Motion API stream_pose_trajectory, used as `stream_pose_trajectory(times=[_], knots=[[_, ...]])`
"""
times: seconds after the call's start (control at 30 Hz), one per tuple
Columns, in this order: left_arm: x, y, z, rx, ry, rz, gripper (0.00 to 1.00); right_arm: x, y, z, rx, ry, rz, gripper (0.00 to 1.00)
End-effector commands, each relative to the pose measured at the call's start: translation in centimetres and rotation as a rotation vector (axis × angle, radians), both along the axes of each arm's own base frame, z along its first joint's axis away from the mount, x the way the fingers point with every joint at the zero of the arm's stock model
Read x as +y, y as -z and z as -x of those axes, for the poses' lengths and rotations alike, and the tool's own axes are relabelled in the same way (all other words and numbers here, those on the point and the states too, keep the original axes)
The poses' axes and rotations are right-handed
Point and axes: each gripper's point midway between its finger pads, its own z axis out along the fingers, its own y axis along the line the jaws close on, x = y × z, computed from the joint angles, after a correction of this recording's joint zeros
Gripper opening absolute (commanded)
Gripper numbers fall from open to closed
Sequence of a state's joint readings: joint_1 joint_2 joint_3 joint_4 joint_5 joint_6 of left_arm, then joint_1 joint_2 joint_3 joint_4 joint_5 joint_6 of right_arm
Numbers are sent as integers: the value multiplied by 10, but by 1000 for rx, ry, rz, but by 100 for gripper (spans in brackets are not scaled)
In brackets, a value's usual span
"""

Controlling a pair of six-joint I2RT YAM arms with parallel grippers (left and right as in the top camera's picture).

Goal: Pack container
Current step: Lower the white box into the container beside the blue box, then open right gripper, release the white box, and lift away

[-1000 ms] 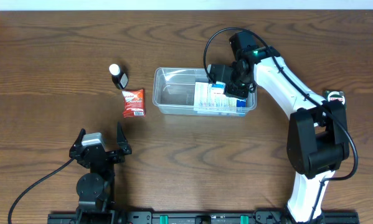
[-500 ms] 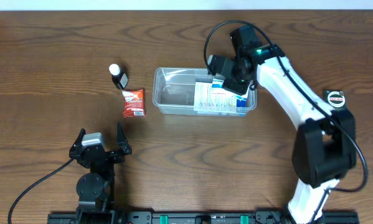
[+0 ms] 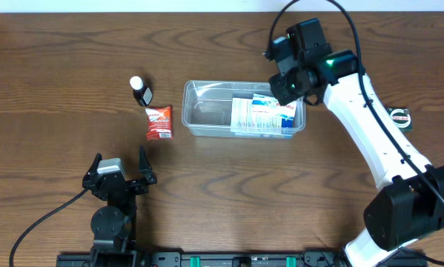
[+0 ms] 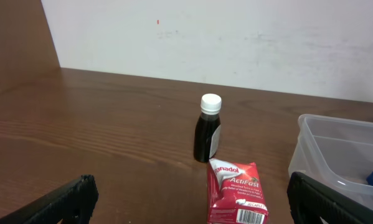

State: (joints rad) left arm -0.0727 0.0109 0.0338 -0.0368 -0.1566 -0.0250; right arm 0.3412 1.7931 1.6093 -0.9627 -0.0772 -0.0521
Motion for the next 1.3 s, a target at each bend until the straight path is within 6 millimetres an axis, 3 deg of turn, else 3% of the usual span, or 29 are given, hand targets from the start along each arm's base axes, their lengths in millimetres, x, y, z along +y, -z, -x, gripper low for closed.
stream_pose_trajectory(times=[0.0,0.13,0.3,0.5,0.67,0.77,1.03,1.27], knots=[[1,17,0,42,-4,-13,98,-28,3,1,55,284,1,41],[1,17,0,42,-4,-13,98,-53,11,17,146,404,30,46],[1,17,0,42,-4,-13,98,-66,22,22,186,450,33,45],[1,17,0,42,-4,-13,98,-67,44,28,208,471,36,46],[1,17,0,42,-4,-13,98,-67,64,27,200,497,21,41],[1,17,0,42,-4,-13,98,-67,70,25,191,498,17,35],[1,17,0,42,-4,-13,98,-68,83,20,161,501,0,34],[1,17,0,42,-4,-13,98,-68,84,20,161,503,0,26]])
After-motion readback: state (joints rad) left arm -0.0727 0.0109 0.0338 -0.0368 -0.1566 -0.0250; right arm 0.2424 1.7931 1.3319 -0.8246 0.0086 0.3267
